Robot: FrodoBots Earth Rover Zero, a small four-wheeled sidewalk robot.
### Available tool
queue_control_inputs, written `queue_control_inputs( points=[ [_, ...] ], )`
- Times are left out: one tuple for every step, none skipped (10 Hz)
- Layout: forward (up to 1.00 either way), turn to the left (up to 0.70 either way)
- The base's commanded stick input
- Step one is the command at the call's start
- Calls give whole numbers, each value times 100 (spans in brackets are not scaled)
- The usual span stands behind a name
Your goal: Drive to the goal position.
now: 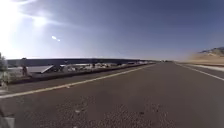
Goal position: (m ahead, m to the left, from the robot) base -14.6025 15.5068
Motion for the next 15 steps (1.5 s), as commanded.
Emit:
queue_control_inputs(
  points=[
    [0, 0],
    [0, 0],
    [0, 0],
    [0, 0],
    [0, 70],
    [0, 70],
    [0, 70],
    [0, 70],
    [0, 70],
    [0, 70],
    [0, 70],
    [0, 70],
    [0, 70],
    [0, 70],
    [0, 70]
  ],
)
